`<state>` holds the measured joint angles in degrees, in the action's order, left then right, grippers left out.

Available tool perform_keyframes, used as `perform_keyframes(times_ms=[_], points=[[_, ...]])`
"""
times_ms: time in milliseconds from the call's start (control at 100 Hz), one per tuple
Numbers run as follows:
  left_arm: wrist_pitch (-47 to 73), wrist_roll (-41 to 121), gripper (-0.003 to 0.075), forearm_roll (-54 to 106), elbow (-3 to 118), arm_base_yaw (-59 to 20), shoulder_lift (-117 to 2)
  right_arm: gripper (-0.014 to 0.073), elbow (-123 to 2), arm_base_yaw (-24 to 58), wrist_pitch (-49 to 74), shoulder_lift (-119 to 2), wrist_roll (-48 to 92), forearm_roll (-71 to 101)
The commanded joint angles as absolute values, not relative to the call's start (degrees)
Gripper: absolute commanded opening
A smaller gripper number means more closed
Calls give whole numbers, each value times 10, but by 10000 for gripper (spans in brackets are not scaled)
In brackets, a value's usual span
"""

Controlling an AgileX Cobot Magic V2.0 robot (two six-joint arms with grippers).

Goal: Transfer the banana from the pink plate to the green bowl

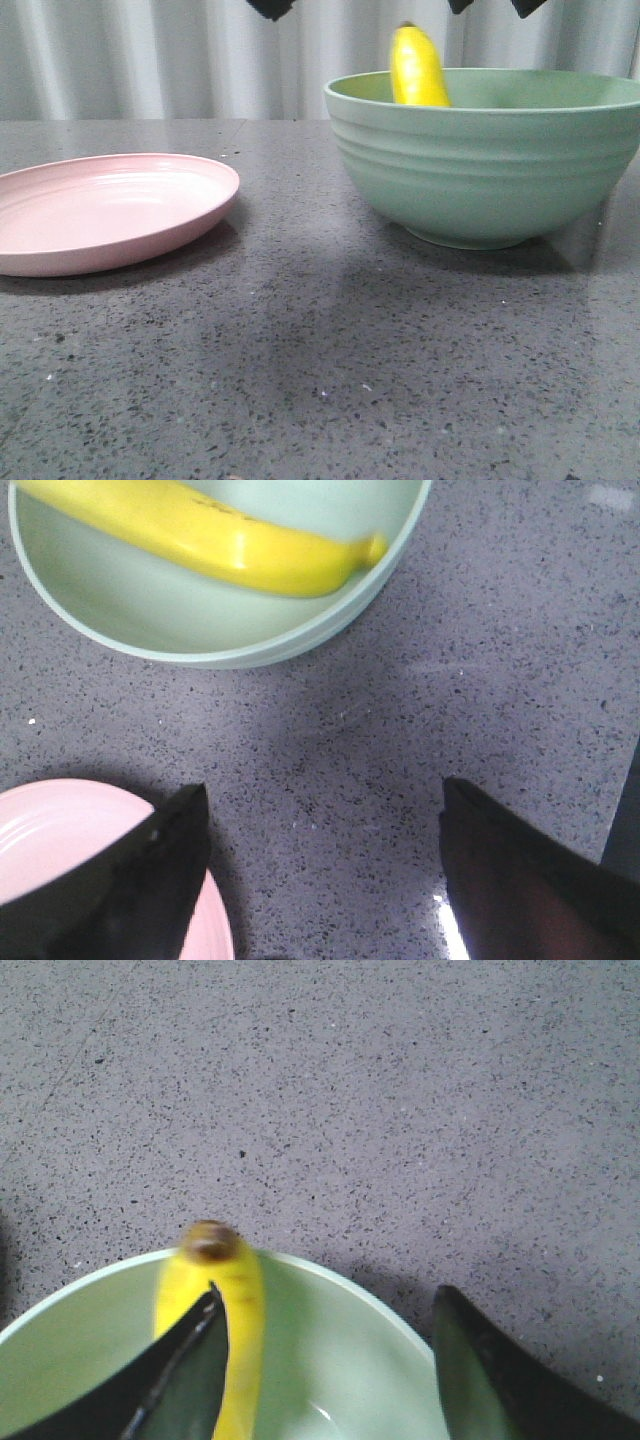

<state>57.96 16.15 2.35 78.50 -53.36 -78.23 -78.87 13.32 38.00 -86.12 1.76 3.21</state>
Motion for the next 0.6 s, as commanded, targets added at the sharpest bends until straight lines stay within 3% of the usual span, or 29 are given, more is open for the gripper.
perform_keyframes(times_ms=[0, 60, 120, 260, 290, 590], points=[[548, 153, 447, 31, 800, -536, -763, 372, -809, 131, 352, -828, 20, 22], [549, 142, 414, 33, 800, -536, -763, 339, -809, 131, 365, -820, 20, 18], [548, 126, 347, 33, 800, -536, -763, 246, -809, 131, 384, -810, 20, 16], [548, 122, 48, 33, 800, -536, -762, -67, -809, 131, 434, -790, 20, 16], [548, 120, -24, 33, 799, -535, -762, -69, -809, 131, 449, -785, 20, 16], [527, 92, -20, 33, 782, -533, -735, -69, -747, 134, 448, -701, 20, 16]])
